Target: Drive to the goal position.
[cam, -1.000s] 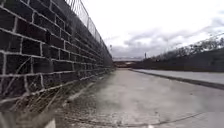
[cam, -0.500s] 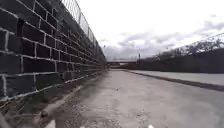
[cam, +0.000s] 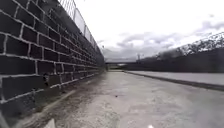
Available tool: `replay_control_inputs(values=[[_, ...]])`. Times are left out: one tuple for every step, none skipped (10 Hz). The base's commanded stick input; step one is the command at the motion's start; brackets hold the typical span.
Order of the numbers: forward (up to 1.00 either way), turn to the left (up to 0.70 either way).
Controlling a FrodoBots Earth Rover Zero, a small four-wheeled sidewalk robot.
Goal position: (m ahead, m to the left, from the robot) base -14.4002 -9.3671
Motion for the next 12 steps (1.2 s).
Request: replay_control_inputs(values=[[0.00, 0.00], [0.00, -0.06], [0.00, -0.24], [0.00, -0.42], [0.00, -0.45], [0.00, -0.45], [0.00, -0.45], [0.00, -0.45], [0.00, -0.45], [0.00, -0.45], [0.00, -0.45], [0.00, -0.45]])
